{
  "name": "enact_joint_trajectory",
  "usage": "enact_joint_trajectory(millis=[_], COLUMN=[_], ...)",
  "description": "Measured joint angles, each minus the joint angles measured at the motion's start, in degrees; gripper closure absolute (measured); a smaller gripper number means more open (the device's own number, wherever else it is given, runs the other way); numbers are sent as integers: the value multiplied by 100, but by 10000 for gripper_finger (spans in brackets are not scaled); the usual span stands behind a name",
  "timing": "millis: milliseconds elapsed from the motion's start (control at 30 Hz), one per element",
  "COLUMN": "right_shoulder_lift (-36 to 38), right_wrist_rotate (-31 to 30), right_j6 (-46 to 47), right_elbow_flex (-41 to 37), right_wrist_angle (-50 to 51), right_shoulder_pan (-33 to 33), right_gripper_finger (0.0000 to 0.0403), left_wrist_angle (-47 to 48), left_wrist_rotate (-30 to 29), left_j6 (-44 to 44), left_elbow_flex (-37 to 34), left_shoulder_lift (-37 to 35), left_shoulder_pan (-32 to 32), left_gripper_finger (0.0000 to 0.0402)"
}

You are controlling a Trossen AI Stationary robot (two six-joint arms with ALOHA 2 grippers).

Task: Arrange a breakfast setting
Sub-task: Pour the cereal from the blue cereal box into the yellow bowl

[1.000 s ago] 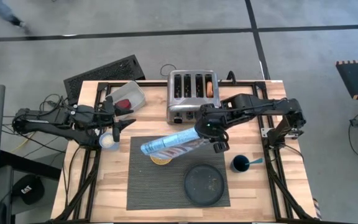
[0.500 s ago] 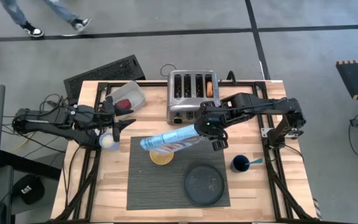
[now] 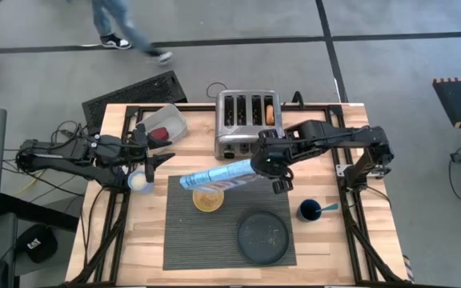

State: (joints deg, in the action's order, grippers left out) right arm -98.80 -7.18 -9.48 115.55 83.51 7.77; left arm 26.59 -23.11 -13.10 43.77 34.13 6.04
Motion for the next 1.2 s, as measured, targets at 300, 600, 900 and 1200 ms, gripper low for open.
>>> enact_joint_trajectory(millis=[300, 600, 900, 1200], right_shoulder_lift=[-2, 0, 0, 0], right_wrist_rotate=[-34, -26, 113, -106], right_j6=[-12, 16, 107, 118], right_elbow_flex=[-2, -2, -2, -4], right_wrist_angle=[4, 45, 59, 120], right_shoulder_pan=[24, 5, -18, 1], right_gripper_finger=[254, 259, 260, 260], left_wrist_angle=[1, 2, 2, 2], left_wrist_rotate=[0, 1, 0, 0], left_j6=[0, 1, 2, 1], left_elbow_flex=[0, 0, 0, 0], left_shoulder_lift=[2, 1, 0, 0], left_shoulder_pan=[1, 0, 0, 0], left_gripper_finger=[214, 214, 214, 214])
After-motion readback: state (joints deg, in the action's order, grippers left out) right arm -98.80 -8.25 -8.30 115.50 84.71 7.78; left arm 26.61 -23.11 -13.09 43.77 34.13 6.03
